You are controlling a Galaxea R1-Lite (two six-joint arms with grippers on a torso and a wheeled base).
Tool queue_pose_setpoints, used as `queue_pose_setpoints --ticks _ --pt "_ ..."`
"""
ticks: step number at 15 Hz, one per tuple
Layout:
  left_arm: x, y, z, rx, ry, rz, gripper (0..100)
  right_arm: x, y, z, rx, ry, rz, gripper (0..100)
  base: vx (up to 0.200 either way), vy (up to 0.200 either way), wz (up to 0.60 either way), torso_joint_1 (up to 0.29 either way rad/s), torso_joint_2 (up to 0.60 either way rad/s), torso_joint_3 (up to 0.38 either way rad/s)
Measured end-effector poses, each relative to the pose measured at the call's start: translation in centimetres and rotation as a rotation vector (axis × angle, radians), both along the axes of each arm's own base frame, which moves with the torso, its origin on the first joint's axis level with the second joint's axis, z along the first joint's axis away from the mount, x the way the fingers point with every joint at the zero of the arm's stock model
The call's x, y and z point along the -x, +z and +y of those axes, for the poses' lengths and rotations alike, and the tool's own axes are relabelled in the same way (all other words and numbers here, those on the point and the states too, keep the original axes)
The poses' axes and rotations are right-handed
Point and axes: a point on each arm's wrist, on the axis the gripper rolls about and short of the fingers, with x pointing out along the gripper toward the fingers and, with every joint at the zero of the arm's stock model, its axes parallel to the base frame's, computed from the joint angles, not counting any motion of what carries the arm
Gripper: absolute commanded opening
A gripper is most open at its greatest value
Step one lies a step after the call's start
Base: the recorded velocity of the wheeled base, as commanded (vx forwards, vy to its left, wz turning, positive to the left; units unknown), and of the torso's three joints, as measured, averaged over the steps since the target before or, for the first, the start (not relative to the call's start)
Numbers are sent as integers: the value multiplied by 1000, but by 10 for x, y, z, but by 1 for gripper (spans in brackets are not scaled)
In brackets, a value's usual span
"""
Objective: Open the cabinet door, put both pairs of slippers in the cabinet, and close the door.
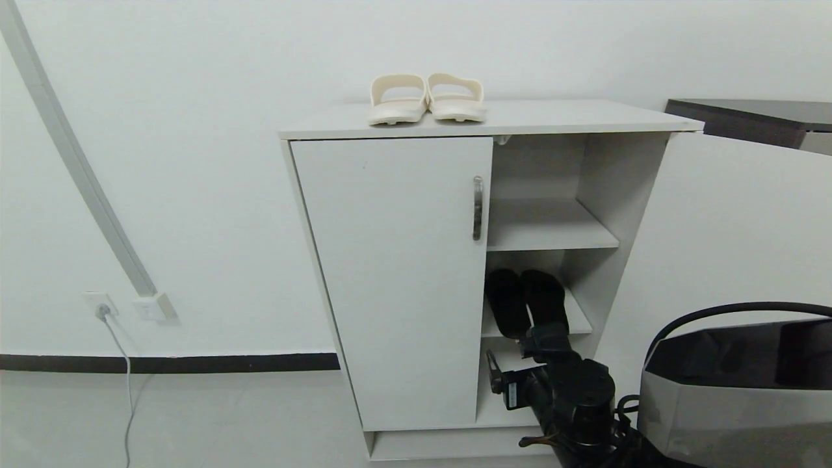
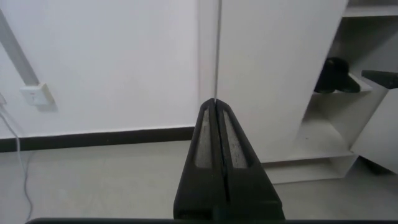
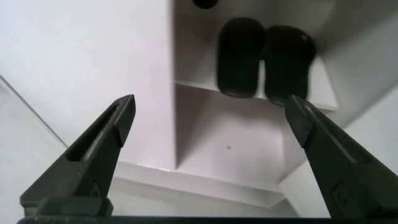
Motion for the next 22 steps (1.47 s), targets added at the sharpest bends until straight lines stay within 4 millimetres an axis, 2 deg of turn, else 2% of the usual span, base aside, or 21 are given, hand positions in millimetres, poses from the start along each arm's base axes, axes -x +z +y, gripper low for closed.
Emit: queue_pose_setpoints --ticks 5,22 --pt "0 0 0 0 0 1 0 1 -1 -1 11 2 4 100 0 200 0 10 3 3" --pt "0 0 0 0 2 0 0 3 2 -3 18 21 4 100 0 0 0 0 0 0"
